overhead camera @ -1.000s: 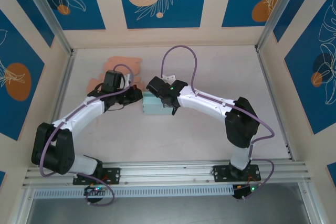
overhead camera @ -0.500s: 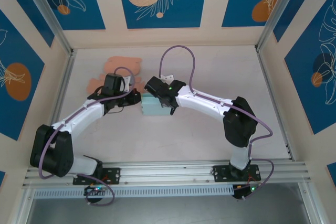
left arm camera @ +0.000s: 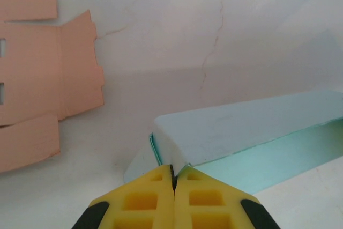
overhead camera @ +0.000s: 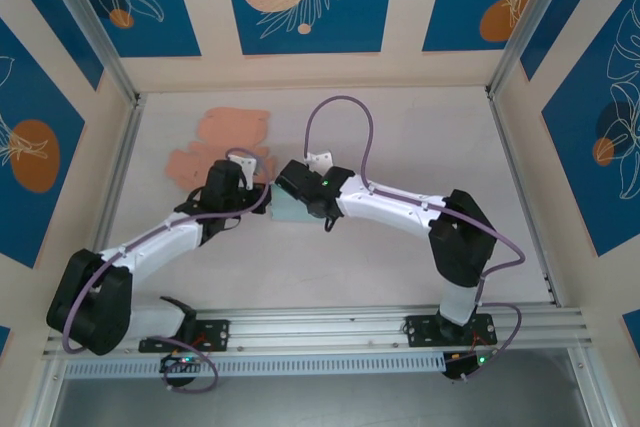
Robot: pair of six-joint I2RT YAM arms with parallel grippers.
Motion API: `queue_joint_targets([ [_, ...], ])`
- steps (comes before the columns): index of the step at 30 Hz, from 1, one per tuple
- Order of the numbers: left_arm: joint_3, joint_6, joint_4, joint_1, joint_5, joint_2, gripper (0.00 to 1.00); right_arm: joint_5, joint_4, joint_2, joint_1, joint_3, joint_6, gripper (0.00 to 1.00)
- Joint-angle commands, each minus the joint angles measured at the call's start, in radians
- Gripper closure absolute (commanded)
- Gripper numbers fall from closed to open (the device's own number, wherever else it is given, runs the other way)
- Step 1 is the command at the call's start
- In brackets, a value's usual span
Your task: Fold the paper box
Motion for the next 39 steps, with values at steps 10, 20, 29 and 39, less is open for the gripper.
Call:
queue_joint_targets([
  [10,-0.141,0.077,0.143,-0.068,-0.155,0.008,1.0,-0.032,0.021,-0.054,0.075,-0.078,0.064,0.7],
  [20,-0.125,0.108,0.112,-0.085,-0.184,-0.004,1.0,-0.095,-0.006,-0.14,0.087,0.005,-0.001,0.43],
  [29,-0.121,0.103,0.118,-0.096,-0.186,0.01,1.0,-0.27,0.077,-0.201,-0.042,0.0,0.042,0.26],
  [39,-0.121,0.096,0.125,-0.106,-0.186,0.013,1.0,-0.495,0.24,-0.132,-0.198,-0.071,0.073,0.21],
])
